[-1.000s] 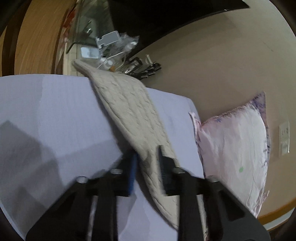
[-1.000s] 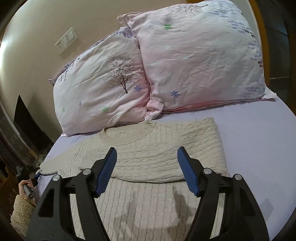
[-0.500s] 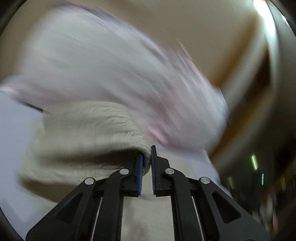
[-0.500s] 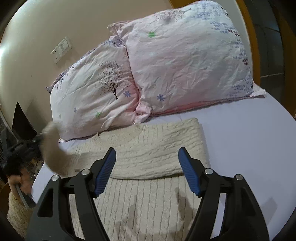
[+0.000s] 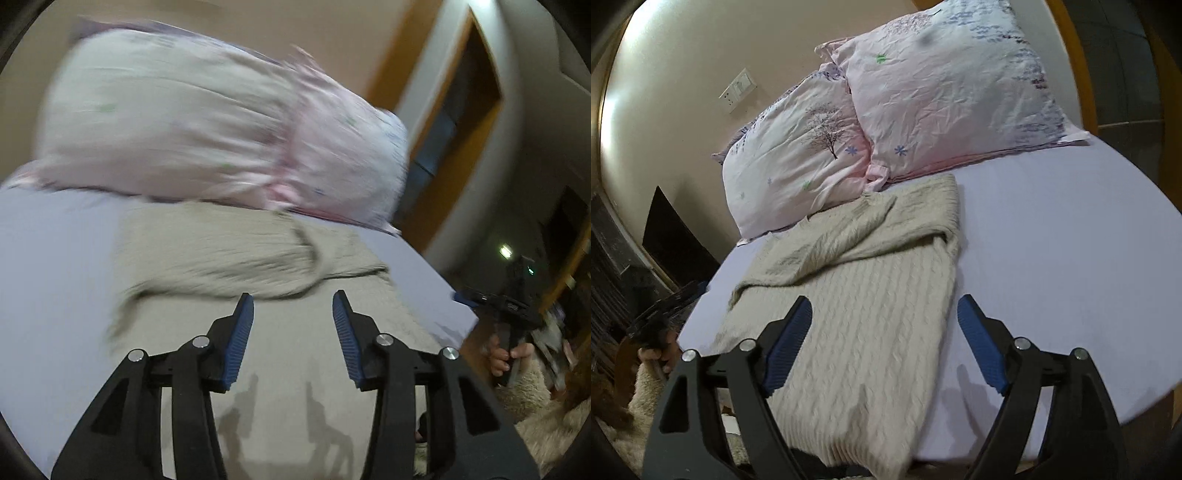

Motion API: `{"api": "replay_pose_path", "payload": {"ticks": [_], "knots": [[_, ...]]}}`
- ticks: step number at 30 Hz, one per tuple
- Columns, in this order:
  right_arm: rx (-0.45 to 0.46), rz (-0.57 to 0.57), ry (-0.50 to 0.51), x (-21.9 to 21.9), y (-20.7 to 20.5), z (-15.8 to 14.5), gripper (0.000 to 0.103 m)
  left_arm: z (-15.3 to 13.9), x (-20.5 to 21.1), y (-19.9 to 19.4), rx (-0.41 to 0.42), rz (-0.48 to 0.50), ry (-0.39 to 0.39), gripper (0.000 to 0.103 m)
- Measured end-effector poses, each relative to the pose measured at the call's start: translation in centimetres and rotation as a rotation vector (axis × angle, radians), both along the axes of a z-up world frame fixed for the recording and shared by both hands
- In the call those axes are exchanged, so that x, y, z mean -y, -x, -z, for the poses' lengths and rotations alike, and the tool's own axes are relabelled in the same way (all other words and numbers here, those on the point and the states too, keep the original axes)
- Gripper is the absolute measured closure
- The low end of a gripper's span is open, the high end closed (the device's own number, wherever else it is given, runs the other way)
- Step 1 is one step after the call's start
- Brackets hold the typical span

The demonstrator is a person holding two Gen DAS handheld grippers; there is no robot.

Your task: Fold small clothes

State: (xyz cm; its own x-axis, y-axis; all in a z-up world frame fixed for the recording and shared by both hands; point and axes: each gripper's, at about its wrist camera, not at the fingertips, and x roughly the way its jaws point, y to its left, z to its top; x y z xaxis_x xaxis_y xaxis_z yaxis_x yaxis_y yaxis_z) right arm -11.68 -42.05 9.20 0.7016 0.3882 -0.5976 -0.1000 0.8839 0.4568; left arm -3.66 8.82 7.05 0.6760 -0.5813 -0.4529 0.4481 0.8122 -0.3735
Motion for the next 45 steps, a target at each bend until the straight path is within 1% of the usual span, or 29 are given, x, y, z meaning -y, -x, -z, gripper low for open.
{"api": "replay_pose_path", "payload": {"ticks": [2,3,4,5,7,8,9,12,14,16,17,18,19,20,22,24,26,27,28,29,30,31,33,34,36,38,40,42,45], "knots": [[-0.007,0.019,0.001,-0.7,-0.7,-0.4,0.024,0.3,-2.2,1.7,0.004,-0.08,0.026,0.058],[-0.02,0.015,-0.016,-1.5,-1.8,-0.7,0.031,0.4,-3.1,2.4,0.007,-0.117,0.045,0.055],[-0.031,0.001,-0.024,-2.8,-3.3,-1.0,0.037,0.6,-4.0,3.3,0.013,-0.152,0.065,0.048],[-0.037,-0.004,-0.012,-3.9,-4.4,-1.4,0.038,1.0,-4.4,4.1,0.02,-0.181,0.073,0.044],[-0.035,-0.009,0.066,-7.2,-7.8,-2.3,0.041,1.7,-4.3,5.5,0.024,-0.23,0.06,0.031],[-0.035,-0.012,0.125,-9.6,-10.4,-2.8,0.042,2.1,-4.1,6.2,0.021,-0.257,0.045,0.028],[-0.048,-0.006,0.165,-11.3,-12.6,-2.9,0.046,2.4,-4.0,6.6,0.02,-0.269,0.039,0.025],[-0.159,0.024,0.263,-16.0,-19.8,-1.6,0.054,4.0,-3.6,8.5,0.009,-0.29,0.027,0.02],[-0.239,0.053,0.314,-18.1,-24.0,0.2,0.055,4.6,-3.7,9.5,0.008,-0.299,0.008,0.02],[-0.297,0.072,0.365,-19.2,-26.4,1.9,0.057,5.2,-3.8,10.2,0.007,-0.321,-0.022,0.018],[-0.335,0.087,0.412,-19.7,-27.6,3.1,0.063,5.4,-4.1,10.4,0.005,-0.331,-0.029,0.017],[-0.373,0.104,0.452,-19.6,-28.3,4.3,0.094,5.6,-4.3,10.5,-0.001,-0.335,-0.031,0.017],[-0.39,0.109,0.454,-19.2,-28.5,4.9,0.096,5.7,-4.5,10.6,-0.004,-0.333,-0.028,0.017],[-0.373,0.115,0.407,-18.3,-28.4,4.9,0.097,5.8,-4.8,10.7,-0.006,-0.33,-0.022,0.017],[-0.289,0.159,0.314,-16.0,-27.0,3.2,0.097,6.1,-5.4,10.5,-0.008,-0.323,-0.005,0.017],[-0.116,0.201,0.17,-12.4,-23.7,-0.1,0.097,6.5,-5.7,10.1,-0.02,-0.306,0.021,0.017],[-0.056,0.254,0.151,-9.6,-20.5,-1.5,0.092,6.8,-5.7,9.8,-0.026,-0.291,0.032,0.017],[-0.062,0.274,0.149,-8.2,-18.9,-1.5,0.077,7.0,-5.5,9.7,-0.028,-0.277,0.032,0.017],[-0.084,0.309,0.16,-6.1,-16.6,-1.1,0.056,7.2,-5.4,9.7,-0.03,-0.266,0.03,0.017],[-0.092,0.326,0.165,-4.9,-15.0,-0.9,0.047,7.3,-5.4,9.7,-0.033,-0.254,0.028,0.017],[-0.091,0.338,0.157,-3.1,-12.8,-0.6,0.042,7.5,-5.4,9.7,-0.036,-0.245,0.028,0.017],[-0.085,0.334,0.134,-1.6,-10.8,-0.4,0.042,7.7,-5.4,9.9,-0.042,-0.23,0.032,0.017],[-0.071,0.252,0.023,1.6,-5.8,0.0,0.042,8.0,-5.8,10.1,-0.056,-0.201,0.053,0.017],[-0.06,0.204,-0.034,2.7,-3.7,0.1,0.041,8.3,-6.2,10.2,-0.068,-0.173,0.082,0.017],[-0.053,0.087,-0.136,4.2,1.0,0.4,0.037,8.8,-7.0,10.4,-0.087,-0.137,0.131,0.017],[-0.085,-0.025,-0.207,4.5,5.0,1.0,0.037,9.3,-7.6,10.4,-0.106,-0.112,0.165,0.017],[-0.11,-0.076,-0.234,4.2,7.1,1.5,0.037,10.1,-8.3,10.3,-0.14,-0.1,0.195,0.017],[-0.164,-0.095,-0.28,4.4,8.8,3.0,0.036,10.9,-8.7,10.3,-0.162,-0.09,0.219,0.017],[-0.275,-0.098,-0.412,4.6,8.8,6.8,0.035,12.5,-8.3,10.1,-0.201,-0.065,0.267,0.017]]}}
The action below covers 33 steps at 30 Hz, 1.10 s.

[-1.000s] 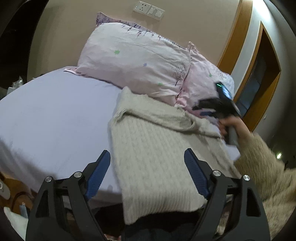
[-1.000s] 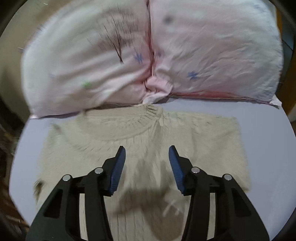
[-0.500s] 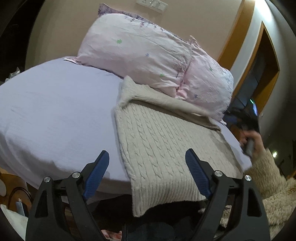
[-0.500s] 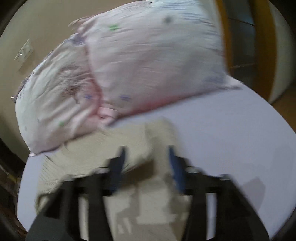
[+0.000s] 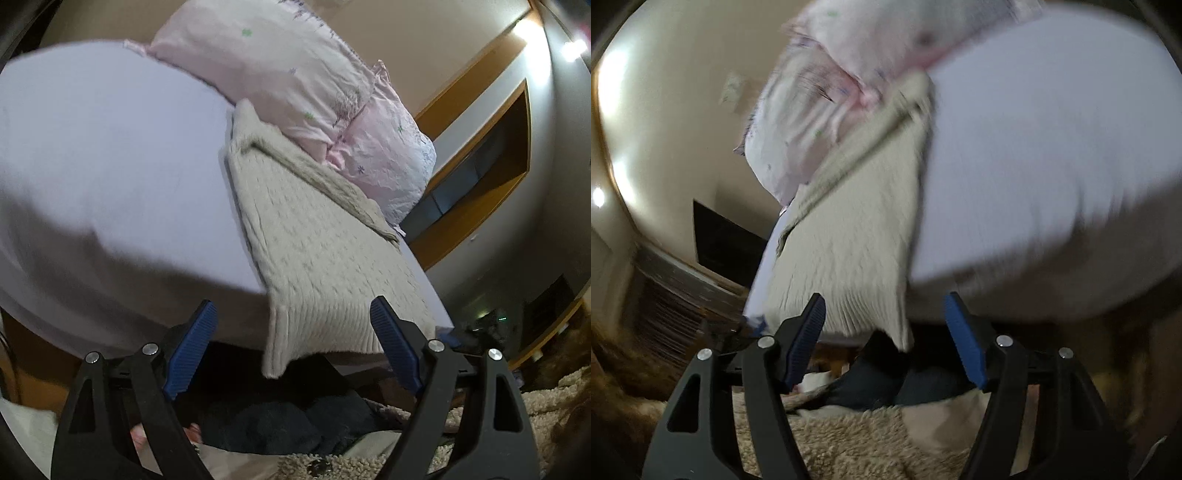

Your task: Fold small clothes

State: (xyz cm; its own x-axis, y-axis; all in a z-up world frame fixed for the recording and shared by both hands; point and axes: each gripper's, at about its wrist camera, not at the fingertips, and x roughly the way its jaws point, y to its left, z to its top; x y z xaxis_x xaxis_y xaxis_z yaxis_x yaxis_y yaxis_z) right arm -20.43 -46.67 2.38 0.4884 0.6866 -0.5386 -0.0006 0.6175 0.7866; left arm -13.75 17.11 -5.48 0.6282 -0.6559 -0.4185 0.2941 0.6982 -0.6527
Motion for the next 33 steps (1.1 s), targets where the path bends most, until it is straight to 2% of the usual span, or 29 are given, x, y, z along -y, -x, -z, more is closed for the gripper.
{"api": "replay_pose_path", "payload": {"ticks": [2,5,6,7,8,9,10,11,12,13,15,17,19,21,23,24,26,27,28,31,33], "knots": [[-0.048,-0.015,-0.103,-0.5,-0.9,2.6,0.035,0.6,0.6,-0.1,-0.01,0.011,0.012,0.017],[-0.047,-0.073,-0.197,-2.3,-2.2,4.2,0.039,1.2,1.9,-0.4,-0.013,0.028,0.028,0.018],[-0.033,-0.096,-0.216,-3.0,-2.6,4.3,0.048,1.2,2.3,-0.4,-0.014,0.027,0.03,0.018],[-0.01,-0.125,-0.235,-3.7,-2.5,4.2,0.067,1.3,2.6,-0.5,-0.015,0.026,0.028,0.021],[0.008,-0.148,-0.242,-4.3,-2.5,4.1,0.079,1.3,3.0,-0.6,-0.02,0.028,0.02,0.024],[0.031,-0.174,-0.232,-4.9,-2.4,3.9,0.094,1.3,3.4,-0.6,-0.026,0.031,0.008,0.034],[0.043,-0.184,-0.217,-5.2,-2.3,3.7,0.095,1.3,3.5,-0.5,-0.029,0.035,0.002,0.05],[0.072,-0.191,-0.199,-5.4,-2.2,3.2,0.095,1.3,3.8,-0.6,-0.041,0.04,-0.006,0.06],[0.099,-0.191,-0.196,-5.4,-2.1,2.5,0.095,1.3,3.9,-0.7,-0.049,0.043,-0.004,0.079],[0.127,-0.188,-0.201,-5.2,-2.1,1.8,0.096,1.1,3.9,-0.9,-0.059,0.045,0.012,0.089],[0.211,-0.171,-0.204,-4.6,-2.3,-0.7,0.096,0.1,3.7,-1.2,-0.049,0.04,0.043,0.095],[0.305,-0.168,-0.176,-4.6,-3.5,-4.2,0.096,-2.0,3.4,-2.0,-0.009,0.044,0.072,0.096],[0.378,-0.163,-0.133,-4.8,-5.5,-7.3,0.096,-5.0,3.4,-3.8,0.049,0.039,0.045,0.096],[0.455,-0.128,-0.083,-5.4,-9.3,-11.3,0.096,-8.4,3.7,-6.3,0.095,0.008,0.003,0.096],[0.496,-0.076,-0.053,-5.9,-13.1,-13.4,0.096,-12.0,4.1,-10.5,0.155,-0.069,-0.042,0.096],[0.506,-0.032,-0.023,-6.3,-15.6,-14.1,0.096,-12.8,4.3,-12.3,0.165,-0.1,-0.059,0.096],[0.468,0.06,0.021,-6.6,-20.5,-13.9,0.096,-14.1,5.2,-18.2,0.168,-0.191,-0.131,0.096],[0.44,0.096,0.034,-6.4,-22.2,-13.3,0.096,-14.0,5.4,-19.7,0.16,-0.207,-0.153,0.096],[0.395,0.139,0.053,-6.3,-24.4,-12.4,0.096,-13.5,6.3,-23.3,0.12,-0.229,-0.194,0.096],[0.197,0.264,0.123,-6.2,-30.5,-7.6,0.096,-11.2,7.9,-28.6,0.028,-0.238,-0.265,0.096],[0.102,0.294,0.129,-6.2,-32.2,-5.4,0.096,-9.5,8.7,-30.8,-0.029,-0.229,-0.292,0.096]]}}
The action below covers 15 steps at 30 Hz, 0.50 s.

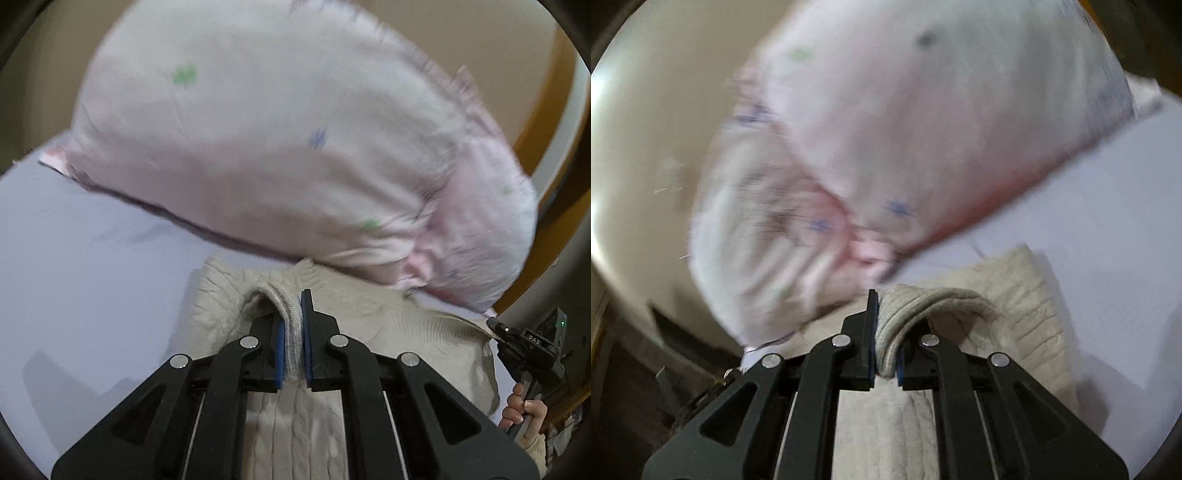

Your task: Fold small clothes

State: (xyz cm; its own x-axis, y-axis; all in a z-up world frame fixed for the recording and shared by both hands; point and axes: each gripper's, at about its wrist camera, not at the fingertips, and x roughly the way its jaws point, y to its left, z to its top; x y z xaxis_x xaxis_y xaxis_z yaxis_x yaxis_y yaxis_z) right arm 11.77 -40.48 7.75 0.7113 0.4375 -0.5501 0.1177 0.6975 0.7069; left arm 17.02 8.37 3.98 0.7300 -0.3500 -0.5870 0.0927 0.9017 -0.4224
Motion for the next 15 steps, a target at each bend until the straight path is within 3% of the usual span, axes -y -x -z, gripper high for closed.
{"api": "replay_pose_path", "payload": {"ticks": [2,3,5,6,7,9,11,13,15], "knots": [[-0.04,0.026,0.018,-0.4,-0.7,1.0,0.092,0.8,-0.1,-0.7,-0.019,0.004,-0.004,0.096],[-0.049,0.041,0.035,-0.5,-0.7,1.2,0.086,1.0,-0.2,-1.1,-0.038,0.01,0.007,0.096],[-0.025,0.076,0.067,-0.6,-0.8,1.2,0.053,1.0,-0.8,-1.3,-0.069,0.015,0.036,0.089],[-0.003,0.107,0.1,-0.8,-0.5,0.9,0.024,0.8,-1.5,-1.1,-0.084,0.022,0.066,0.078],[0.024,0.143,0.133,-0.8,0.0,0.4,0.008,0.5,-2.1,-0.8,-0.082,0.019,0.08,0.057],[0.105,0.175,0.176,-0.6,1.3,-1.1,0.007,-0.6,-3.7,0.5,-0.034,-0.03,0.092,0.024],[0.15,0.163,0.198,0.0,1.5,-1.8,0.006,-1.3,-5.7,2.3,0.018,-0.066,0.115,0.022],[0.158,0.158,0.205,0.3,1.6,-2.0,0.005,-0.6,-7.0,2.7,-0.031,-0.062,0.156,0.022],[0.129,0.135,0.166,0.8,1.0,-1.6,0.005,0.7,-7.8,2.8,-0.092,-0.054,0.193,0.029]]}}
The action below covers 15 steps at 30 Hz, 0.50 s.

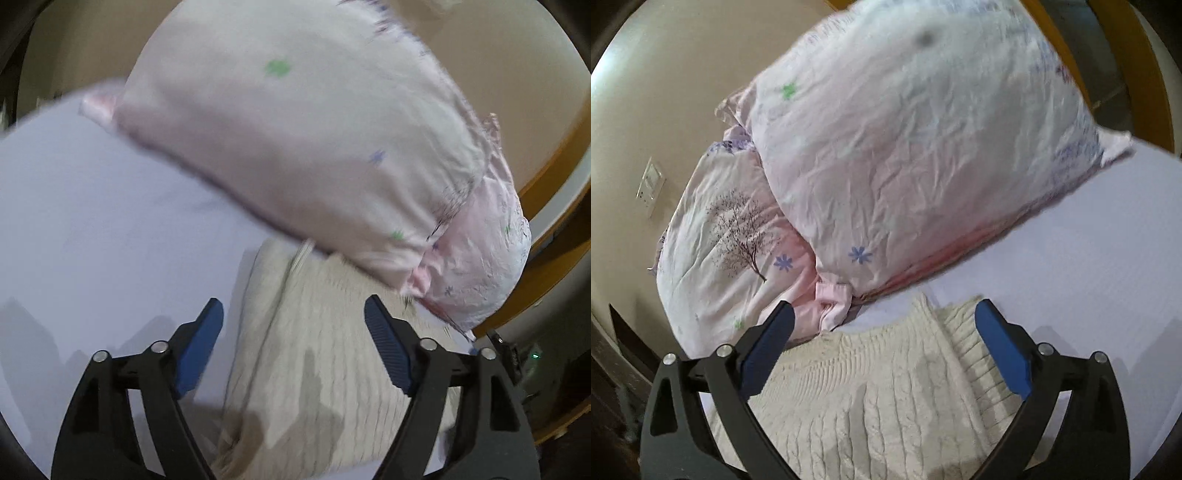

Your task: Fold small clothes

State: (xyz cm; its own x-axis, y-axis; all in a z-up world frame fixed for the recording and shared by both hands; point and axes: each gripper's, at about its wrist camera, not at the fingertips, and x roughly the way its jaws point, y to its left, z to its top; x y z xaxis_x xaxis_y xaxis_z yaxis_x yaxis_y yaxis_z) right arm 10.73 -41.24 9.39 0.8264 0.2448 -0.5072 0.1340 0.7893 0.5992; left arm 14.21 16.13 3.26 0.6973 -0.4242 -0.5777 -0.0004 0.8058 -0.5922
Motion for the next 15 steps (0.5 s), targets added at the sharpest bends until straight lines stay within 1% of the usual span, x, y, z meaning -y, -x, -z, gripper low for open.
{"api": "replay_pose_path", "payload": {"ticks": [1,2,5,6,7,8,9,10,11,12,13,15], "knots": [[-0.011,-0.008,-0.019,0.3,0.0,0.3,0.005,0.9,-0.3,0.0,-0.038,0.007,0.01,0.033],[-0.025,-0.015,-0.031,0.5,0.0,0.5,0.005,1.6,-0.3,-0.1,-0.061,0.016,0.017,0.035],[-0.034,-0.027,-0.025,0.7,0.4,0.5,0.005,2.8,0.1,-0.3,-0.098,0.043,0.028,0.043],[-0.032,-0.031,-0.024,0.7,0.6,0.6,0.005,3.3,0.7,-0.5,-0.116,0.065,0.034,0.049],[-0.031,-0.037,-0.026,0.7,0.7,0.5,0.005,3.7,1.1,-0.6,-0.13,0.072,0.03,0.053],[-0.033,-0.043,-0.029,0.6,0.6,0.5,0.005,3.7,1.4,-0.4,-0.116,0.06,0.01,0.053],[-0.037,-0.051,-0.036,0.5,0.5,0.6,0.005,3.7,1.8,-0.2,-0.104,0.047,-0.017,0.055],[-0.039,-0.057,-0.044,0.4,0.5,0.6,0.005,3.8,1.9,0.0,-0.108,0.037,-0.021,0.066],[-0.042,-0.072,-0.065,0.4,0.5,0.6,0.005,4.0,2.0,0.1,-0.117,0.034,-0.005,0.075],[-0.043,-0.086,-0.087,0.4,0.4,0.7,0.005,4.6,1.9,0.2,-0.138,0.041,0.063,0.081],[-0.043,-0.096,-0.106,0.4,0.4,0.6,0.005,4.7,1.8,0.3,-0.143,0.038,0.108,0.083],[-0.038,-0.108,-0.125,0.6,0.5,0.4,0.005,4.2,1.8,0.7,-0.133,0.044,0.202,0.085]]}}
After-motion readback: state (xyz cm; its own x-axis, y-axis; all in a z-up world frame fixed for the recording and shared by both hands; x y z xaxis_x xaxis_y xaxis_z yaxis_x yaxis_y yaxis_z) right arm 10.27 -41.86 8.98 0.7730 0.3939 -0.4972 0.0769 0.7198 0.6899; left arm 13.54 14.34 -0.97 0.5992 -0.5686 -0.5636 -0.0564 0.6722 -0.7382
